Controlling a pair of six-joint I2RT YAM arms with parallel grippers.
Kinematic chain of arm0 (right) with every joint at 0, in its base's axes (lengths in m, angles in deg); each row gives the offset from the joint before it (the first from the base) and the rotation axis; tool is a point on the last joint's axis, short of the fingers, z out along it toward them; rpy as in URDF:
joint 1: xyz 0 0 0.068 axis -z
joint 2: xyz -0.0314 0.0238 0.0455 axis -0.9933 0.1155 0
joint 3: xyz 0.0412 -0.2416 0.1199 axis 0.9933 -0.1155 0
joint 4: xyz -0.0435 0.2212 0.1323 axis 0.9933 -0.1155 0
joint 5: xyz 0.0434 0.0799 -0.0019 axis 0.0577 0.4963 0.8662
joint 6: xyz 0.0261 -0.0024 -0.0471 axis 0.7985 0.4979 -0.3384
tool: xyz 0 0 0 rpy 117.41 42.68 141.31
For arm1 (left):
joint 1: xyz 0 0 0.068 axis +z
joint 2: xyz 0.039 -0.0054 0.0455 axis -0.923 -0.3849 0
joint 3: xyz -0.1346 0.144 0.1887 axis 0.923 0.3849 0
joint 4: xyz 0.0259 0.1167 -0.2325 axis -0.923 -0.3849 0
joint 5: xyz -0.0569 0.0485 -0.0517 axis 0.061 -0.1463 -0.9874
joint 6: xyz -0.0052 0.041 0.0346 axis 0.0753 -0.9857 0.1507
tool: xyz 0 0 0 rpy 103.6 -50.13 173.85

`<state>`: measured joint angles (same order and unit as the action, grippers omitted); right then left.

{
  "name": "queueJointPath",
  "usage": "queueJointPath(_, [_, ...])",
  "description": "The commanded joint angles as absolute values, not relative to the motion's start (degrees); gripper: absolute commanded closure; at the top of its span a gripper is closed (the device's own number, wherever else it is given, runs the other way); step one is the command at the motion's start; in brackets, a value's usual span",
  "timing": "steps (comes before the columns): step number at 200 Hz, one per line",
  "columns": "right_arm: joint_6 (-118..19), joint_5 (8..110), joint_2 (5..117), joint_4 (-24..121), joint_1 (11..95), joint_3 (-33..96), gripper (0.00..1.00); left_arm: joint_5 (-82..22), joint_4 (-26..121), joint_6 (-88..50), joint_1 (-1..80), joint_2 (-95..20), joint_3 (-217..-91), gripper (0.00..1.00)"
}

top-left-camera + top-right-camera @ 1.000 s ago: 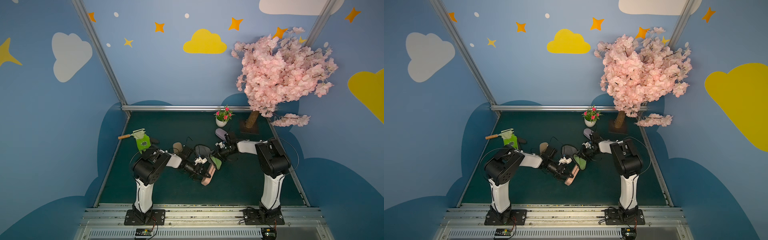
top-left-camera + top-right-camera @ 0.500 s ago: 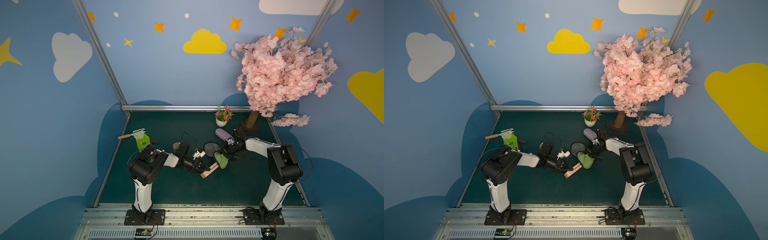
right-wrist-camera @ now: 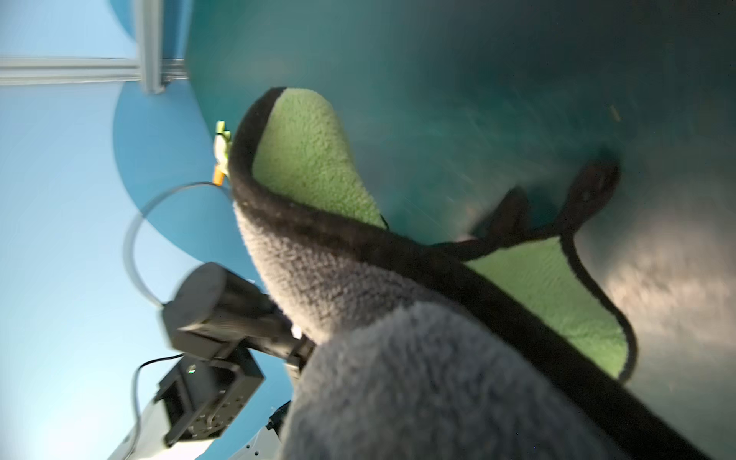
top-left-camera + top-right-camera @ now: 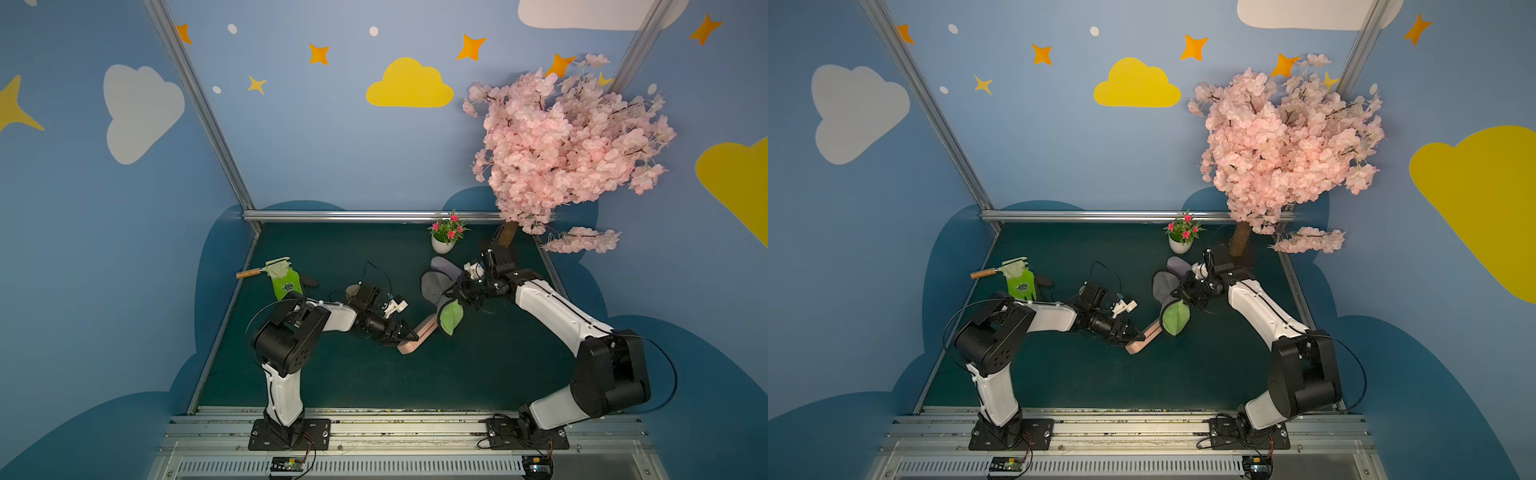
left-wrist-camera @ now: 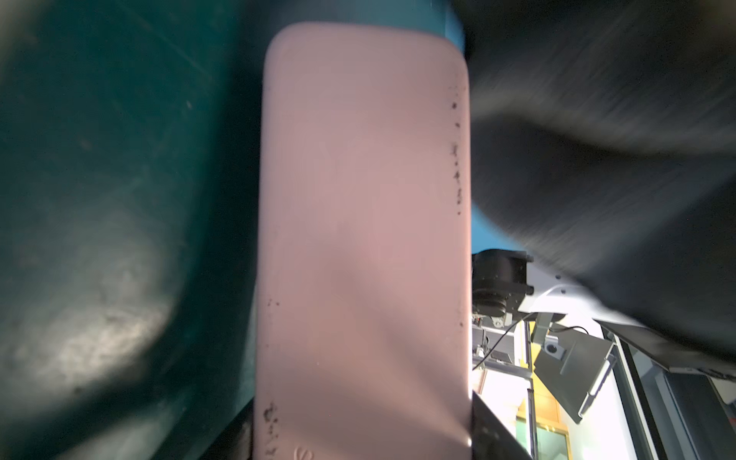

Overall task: Wipe the eyeglass case
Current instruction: Wipe the dirt from the eyeglass case.

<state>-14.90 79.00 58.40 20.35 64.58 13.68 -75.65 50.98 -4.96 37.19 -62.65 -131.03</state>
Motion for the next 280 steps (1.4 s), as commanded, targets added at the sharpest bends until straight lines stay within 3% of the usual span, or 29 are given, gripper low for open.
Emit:
queueJointPath(1, [-6.23, 76.20, 54.97, 27.33, 66.00, 5.99, 1.00, -73.91, 54.69, -2.19, 36.78, -63.22, -131.95, 0.97])
queueJointPath(38, [-0.75, 72.29, 52.59, 30.62, 69.38, -0.34, 1.00, -74.84, 58.22, -0.54, 37.46, -62.74, -129.94, 0.97])
queueJointPath(88, [3.24, 76.91, 61.46, 36.80, 66.37, 0.08, 1.00, -76.27, 59.94, 0.75, 37.31, -65.83, -132.49, 0.97])
queueJointPath(160, [12.17, 96.00, 79.64, 56.44, 52.15, 4.88, 1.00, -76.61, 59.58, 2.77, 36.69, -73.77, -140.84, 0.97])
queueJointPath(212, [13.91, 109.27, 75.72, 58.81, 43.24, 2.58, 1.00, -76.39, 59.24, 3.11, 37.08, -76.12, -141.31, 0.97])
queueJointPath(225, [11.69, 108.22, 73.92, 54.45, 44.48, 2.05, 1.00, -76.48, 59.74, 3.42, 37.04, -76.23, -141.16, 0.97])
queueJointPath(264, [-7.17, 95.99, 75.30, 30.81, 59.34, 8.87, 1.00, -76.26, 57.94, 2.88, 36.87, -74.98, -139.68, 0.97])
queueJointPath(280, [-7.99, 91.56, 76.12, 29.49, 63.52, 11.74, 1.00, -76.60, 56.57, 2.30, 36.69, -74.00, -138.92, 0.97])
